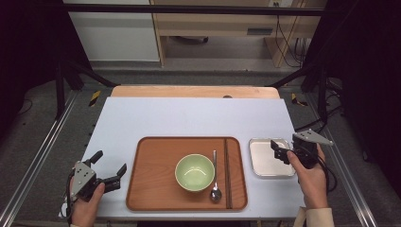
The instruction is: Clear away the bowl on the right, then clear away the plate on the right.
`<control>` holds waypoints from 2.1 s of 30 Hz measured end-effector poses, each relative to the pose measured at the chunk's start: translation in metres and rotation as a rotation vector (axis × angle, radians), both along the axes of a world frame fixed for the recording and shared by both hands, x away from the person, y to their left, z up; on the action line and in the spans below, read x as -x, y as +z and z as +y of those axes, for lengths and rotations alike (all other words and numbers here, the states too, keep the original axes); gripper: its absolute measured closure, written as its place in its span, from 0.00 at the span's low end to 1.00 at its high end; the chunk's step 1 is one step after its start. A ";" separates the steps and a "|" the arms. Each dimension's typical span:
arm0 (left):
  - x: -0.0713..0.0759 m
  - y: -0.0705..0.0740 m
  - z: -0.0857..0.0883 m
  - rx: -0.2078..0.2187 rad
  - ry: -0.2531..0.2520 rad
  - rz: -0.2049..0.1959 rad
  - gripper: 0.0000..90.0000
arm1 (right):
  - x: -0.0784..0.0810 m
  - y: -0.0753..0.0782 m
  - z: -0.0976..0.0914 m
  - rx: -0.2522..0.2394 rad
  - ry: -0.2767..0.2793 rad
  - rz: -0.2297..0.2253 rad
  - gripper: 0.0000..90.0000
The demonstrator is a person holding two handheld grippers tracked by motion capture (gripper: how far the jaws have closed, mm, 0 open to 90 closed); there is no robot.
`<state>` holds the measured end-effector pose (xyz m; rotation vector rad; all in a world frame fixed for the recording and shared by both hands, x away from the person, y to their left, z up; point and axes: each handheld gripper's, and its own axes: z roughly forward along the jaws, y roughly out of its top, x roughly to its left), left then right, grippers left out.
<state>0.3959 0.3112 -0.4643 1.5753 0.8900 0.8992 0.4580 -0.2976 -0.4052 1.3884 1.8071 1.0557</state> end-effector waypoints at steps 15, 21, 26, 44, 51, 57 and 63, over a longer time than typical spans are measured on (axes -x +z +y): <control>0.000 -0.001 0.001 -0.002 0.004 0.002 0.04 | 0.004 -0.016 -0.037 -0.060 -0.096 0.064 0.19; -0.001 -0.001 0.000 -0.004 0.003 0.000 0.04 | 0.006 -0.024 -0.053 -0.060 -0.163 0.118 0.31; 0.000 -0.001 0.000 -0.005 0.003 -0.001 0.04 | 0.006 -0.032 -0.060 -0.094 -0.180 0.158 0.44; 0.000 -0.001 -0.002 -0.012 0.002 0.004 0.04 | 0.001 -0.053 -0.067 -0.174 -0.178 0.320 0.75; 0.000 -0.002 -0.002 -0.015 0.001 0.005 0.04 | -0.001 -0.057 -0.065 -0.201 -0.184 0.356 0.81; -0.001 -0.002 -0.003 -0.016 0.000 0.006 0.04 | -0.002 -0.060 -0.066 -0.205 -0.164 0.368 0.86; -0.001 -0.002 -0.003 -0.020 -0.003 0.009 0.04 | -0.003 -0.062 -0.067 -0.219 -0.158 0.378 0.88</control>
